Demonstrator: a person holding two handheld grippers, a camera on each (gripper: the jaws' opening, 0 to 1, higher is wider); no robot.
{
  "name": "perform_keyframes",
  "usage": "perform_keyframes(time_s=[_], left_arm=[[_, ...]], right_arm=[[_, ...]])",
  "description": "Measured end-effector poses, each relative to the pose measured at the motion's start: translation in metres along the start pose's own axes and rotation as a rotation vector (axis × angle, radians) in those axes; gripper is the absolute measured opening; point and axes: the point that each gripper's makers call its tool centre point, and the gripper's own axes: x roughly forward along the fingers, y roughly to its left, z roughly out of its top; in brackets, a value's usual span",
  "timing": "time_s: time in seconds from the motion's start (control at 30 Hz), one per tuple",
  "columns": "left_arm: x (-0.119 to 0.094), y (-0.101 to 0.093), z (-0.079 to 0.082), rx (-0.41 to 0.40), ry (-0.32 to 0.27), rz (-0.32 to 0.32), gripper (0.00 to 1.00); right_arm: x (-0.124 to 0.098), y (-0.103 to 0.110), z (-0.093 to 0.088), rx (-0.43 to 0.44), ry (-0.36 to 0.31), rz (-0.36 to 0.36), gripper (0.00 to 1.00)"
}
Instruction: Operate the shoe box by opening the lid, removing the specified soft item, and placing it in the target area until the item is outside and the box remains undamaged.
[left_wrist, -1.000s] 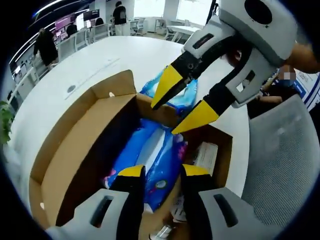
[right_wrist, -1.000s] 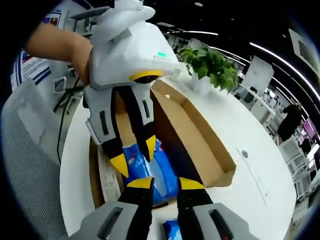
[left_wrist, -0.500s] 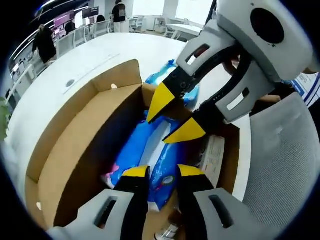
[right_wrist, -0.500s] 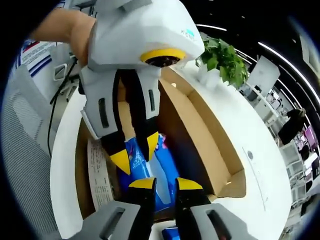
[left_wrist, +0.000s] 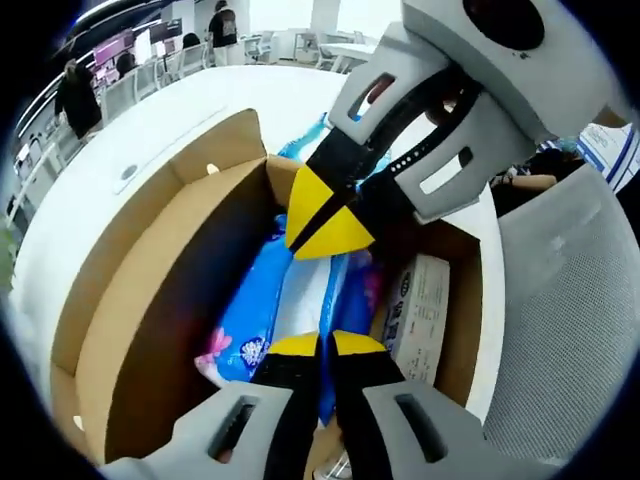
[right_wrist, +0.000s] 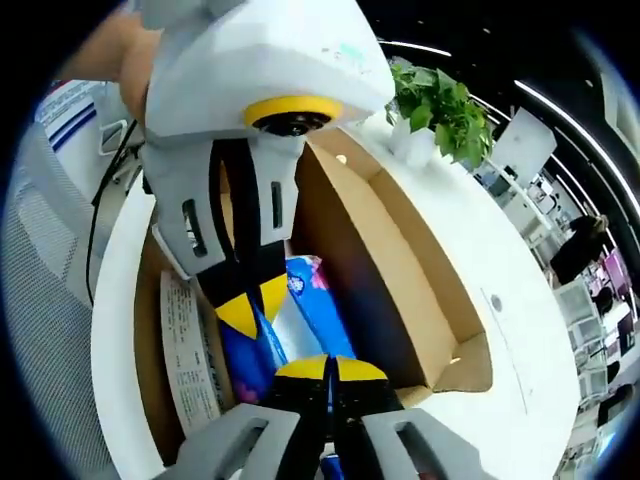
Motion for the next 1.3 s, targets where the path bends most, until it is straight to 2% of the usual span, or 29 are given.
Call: perform_keyframes(time_s=[0.07, 0.47, 0.73, 0.83, 0.97, 1.3], left_arm=[[-0.002, -0.002, 0.001, 0.003, -0.003, 0.000, 0.00], [-0.015, -0.004, 0.003, -0.008, -0.031, 0.027, 0.00], [-0.038, -0.001, 0.009, -0.018, -0.062, 0.055, 0.00], [-0.049, 0.001, 0.012, -0.065, -0.073, 0.066, 0.00], [-0.062, 0.000, 0.018, -0.080, -0.089, 0.078, 0.00], [-0.089, -0.011, 0.035, -0.068, -0.105, 0.101, 0.00]], right_arm=[[0.000, 0.001, 0.000, 0.032, -0.007, 0.008, 0.00], [-0.012, -0.004, 0.008, 0.058, -0.055, -0.011, 0.00], [-0.025, -0.005, 0.030, 0.064, -0.110, -0.024, 0.00], [-0.030, -0.007, 0.039, 0.076, -0.135, -0.028, 0.00], [-0.040, -0.011, 0.052, 0.084, -0.174, -0.036, 0.00], [-0.067, -0.018, 0.072, 0.067, -0.242, -0.073, 0.00]])
